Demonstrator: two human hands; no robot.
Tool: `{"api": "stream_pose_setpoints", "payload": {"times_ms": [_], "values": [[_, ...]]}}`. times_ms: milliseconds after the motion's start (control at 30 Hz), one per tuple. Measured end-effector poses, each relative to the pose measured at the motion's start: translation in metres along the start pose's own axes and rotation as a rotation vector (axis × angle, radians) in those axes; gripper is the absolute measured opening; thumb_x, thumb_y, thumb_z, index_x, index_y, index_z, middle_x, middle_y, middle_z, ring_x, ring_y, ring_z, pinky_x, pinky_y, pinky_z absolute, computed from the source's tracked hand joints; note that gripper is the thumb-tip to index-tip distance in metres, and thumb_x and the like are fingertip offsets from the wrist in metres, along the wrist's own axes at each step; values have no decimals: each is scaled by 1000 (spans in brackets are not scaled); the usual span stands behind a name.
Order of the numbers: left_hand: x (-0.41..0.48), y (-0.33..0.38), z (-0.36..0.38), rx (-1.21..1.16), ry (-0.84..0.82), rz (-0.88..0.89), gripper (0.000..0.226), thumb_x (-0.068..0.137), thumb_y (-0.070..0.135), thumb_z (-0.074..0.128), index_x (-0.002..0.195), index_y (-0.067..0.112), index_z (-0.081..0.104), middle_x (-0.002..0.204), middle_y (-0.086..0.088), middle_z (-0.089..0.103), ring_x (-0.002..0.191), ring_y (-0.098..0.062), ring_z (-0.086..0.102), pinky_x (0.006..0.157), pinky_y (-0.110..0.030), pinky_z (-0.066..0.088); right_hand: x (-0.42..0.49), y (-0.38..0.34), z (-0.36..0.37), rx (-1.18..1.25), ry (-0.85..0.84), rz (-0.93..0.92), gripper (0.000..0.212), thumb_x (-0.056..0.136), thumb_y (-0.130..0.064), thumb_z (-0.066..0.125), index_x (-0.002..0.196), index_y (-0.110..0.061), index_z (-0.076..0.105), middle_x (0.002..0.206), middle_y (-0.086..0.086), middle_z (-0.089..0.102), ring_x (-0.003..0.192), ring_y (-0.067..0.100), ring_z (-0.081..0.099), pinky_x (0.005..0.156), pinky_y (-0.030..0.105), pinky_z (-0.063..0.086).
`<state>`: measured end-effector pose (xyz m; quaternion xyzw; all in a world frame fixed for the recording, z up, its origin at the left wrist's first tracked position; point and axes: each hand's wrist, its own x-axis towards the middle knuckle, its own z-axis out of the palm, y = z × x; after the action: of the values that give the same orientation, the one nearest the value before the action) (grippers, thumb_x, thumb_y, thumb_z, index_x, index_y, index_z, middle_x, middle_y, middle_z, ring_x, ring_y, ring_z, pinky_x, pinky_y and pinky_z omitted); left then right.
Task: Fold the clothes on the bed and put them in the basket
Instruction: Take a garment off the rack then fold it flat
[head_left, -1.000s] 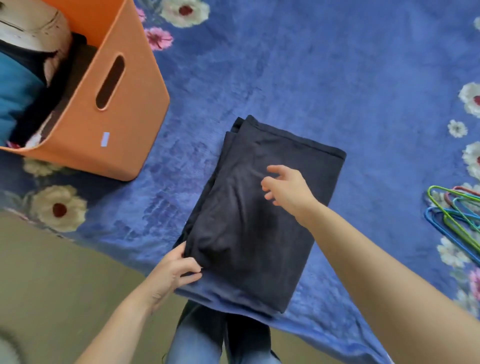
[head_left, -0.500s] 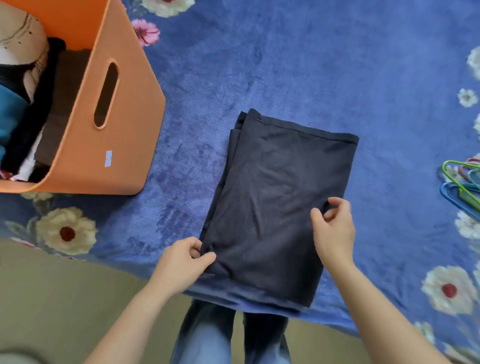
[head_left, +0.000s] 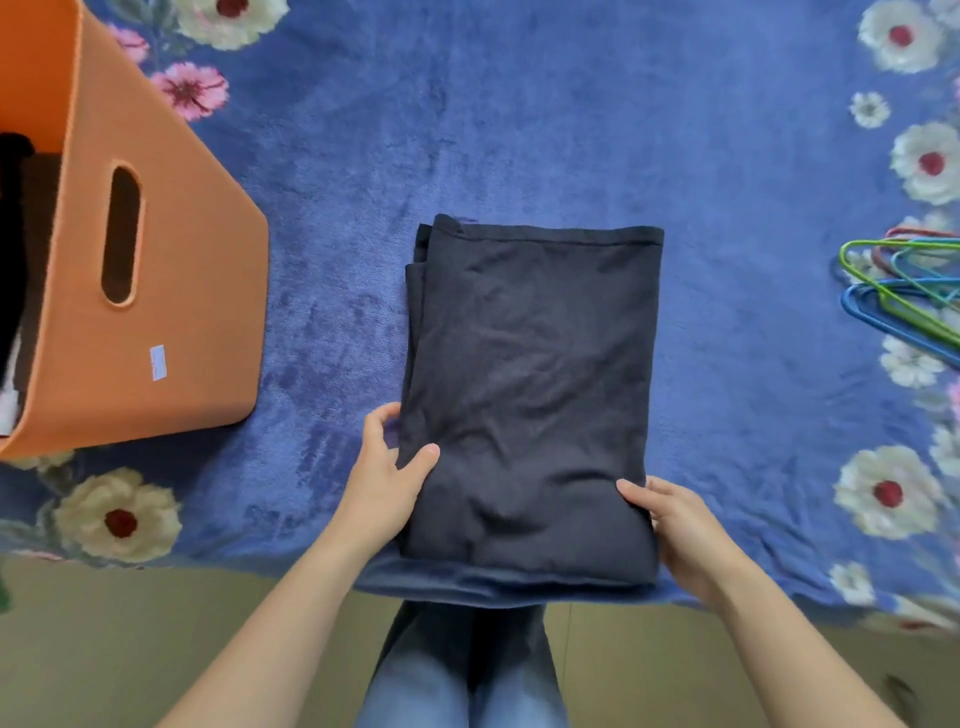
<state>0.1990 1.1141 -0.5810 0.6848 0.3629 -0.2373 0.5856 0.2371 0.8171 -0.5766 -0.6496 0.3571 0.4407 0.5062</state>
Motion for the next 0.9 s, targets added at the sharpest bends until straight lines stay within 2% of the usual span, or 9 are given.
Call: {"api": "stream_pose_setpoints", "payload": {"times_ms": [67, 133, 200, 267, 433, 500, 667, 800, 900], "values": [[-14, -2, 0, 87, -61, 88, 78, 95, 25, 59, 141, 64, 9, 136, 34, 43, 107, 8, 50, 98, -20, 39, -15, -8, -6, 13, -49, 0, 35, 85, -24, 73, 102, 2, 58, 104, 16, 71, 87, 24, 68, 78, 34, 51], [-30, -6, 0, 263, -143, 198, 81, 97, 23, 55, 137, 72, 4, 120, 33, 47, 78, 7, 45, 84, -11, 37, -27, -8, -15, 51, -119, 2, 35, 91, -7, 63, 125, -14, 58, 109, 9, 73, 92, 24, 72, 81, 35, 56], [-41, -9, -2, 298, -215, 234, 70, 99, 20, 52, 138, 69, 20, 109, 24, 48, 84, 0, 44, 84, -13, 38, -40, -9, -25, 87, -149, -53, 59, 92, -2, 60, 133, -43, 48, 115, -10, 70, 91, 13, 73, 76, 29, 57], [-48, -3, -6, 156, -288, 139, 53, 99, 14, 51, 131, 56, 47, 116, 31, 60, 107, 2, 56, 92, -9, 41, -53, -18, -28, 101, -166, -76, 55, 94, 0, 55, 126, -44, 54, 107, -23, 70, 82, 0, 71, 61, 14, 53], [-30, 42, -18, -244, -419, -334, 24, 94, 5, 54, 112, 3, 70, 112, -14, 71, 97, -17, 68, 76, -21, 56, -49, -53, -32, 171, -117, -59, 14, 78, -14, 66, 74, -14, 79, 95, 5, 73, 77, 14, 66, 64, 27, 48], [-16, 67, -22, -373, -434, -404, 25, 95, 5, 50, 106, -9, 67, 105, -21, 70, 88, -22, 70, 71, -27, 59, -36, -80, -31, 291, -193, -115, 31, 48, -30, 88, 69, -10, 77, 86, 10, 68, 70, 14, 65, 60, 26, 51], [27, 112, -29, -553, -201, -470, 51, 100, 41, 39, 71, 5, 59, 49, -4, 57, 31, -8, 52, 33, -20, 47, 6, -146, -24, 523, -100, -82, 18, 68, -13, 58, 83, -2, 57, 79, 18, 74, 65, 22, 73, 49, 24, 56], [53, 114, -23, -197, -98, -298, 56, 75, 71, 50, 76, 15, 51, 54, 1, 41, 40, -14, 38, 49, -24, 43, 35, -157, -13, 66, 97, -114, 16, 90, -20, 48, 82, -7, 49, 56, 12, 57, 44, 22, 45, 50, 26, 38], [51, 98, -8, 132, 28, -5, 45, 66, 63, 70, 80, 20, 66, 75, 1, 66, 65, -11, 59, 75, -36, 50, 46, -145, -9, -285, 335, -303, 39, 86, -41, 63, 73, -6, 51, 59, 6, 40, 54, 20, 33, 56, 31, 27]]}}
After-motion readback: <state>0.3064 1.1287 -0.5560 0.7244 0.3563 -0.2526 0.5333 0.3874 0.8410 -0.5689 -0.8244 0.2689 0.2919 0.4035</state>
